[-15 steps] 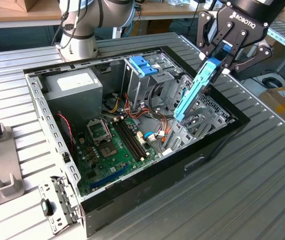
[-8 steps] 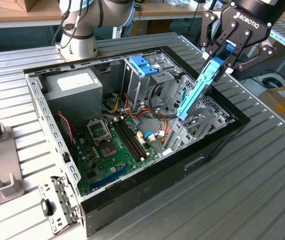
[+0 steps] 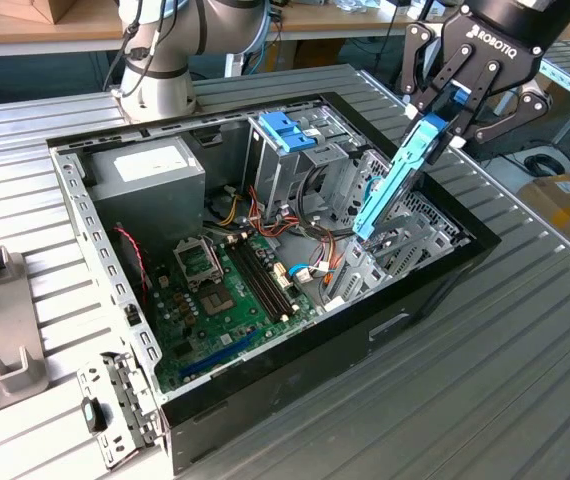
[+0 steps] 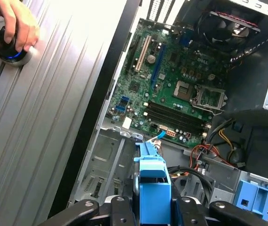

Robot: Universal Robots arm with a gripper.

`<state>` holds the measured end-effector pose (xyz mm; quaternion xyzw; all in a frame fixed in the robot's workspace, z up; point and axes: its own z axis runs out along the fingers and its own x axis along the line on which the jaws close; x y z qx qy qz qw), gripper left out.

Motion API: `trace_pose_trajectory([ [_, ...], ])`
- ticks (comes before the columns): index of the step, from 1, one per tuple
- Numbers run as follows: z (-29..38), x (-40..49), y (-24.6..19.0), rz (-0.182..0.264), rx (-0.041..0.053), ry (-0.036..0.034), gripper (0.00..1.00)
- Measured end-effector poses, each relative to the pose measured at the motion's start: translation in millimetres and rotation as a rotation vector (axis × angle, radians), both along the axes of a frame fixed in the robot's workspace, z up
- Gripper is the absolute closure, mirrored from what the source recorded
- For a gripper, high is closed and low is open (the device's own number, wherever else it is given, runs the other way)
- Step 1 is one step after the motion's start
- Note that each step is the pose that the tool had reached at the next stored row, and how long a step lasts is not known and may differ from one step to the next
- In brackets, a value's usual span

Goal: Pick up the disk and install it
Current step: 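Insert the disk into the insertion slot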

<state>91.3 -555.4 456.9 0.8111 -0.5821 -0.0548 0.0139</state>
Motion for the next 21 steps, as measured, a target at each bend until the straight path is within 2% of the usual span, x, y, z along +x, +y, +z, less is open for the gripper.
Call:
trace_pose_trajectory([
  [14, -1.8, 0.1, -1.1, -0.140, -0.0002, 0.0000, 0.63],
  [21, -2.0, 0.1, -1.0, -0.243, 0.0000, 0.0000, 0.63],
])
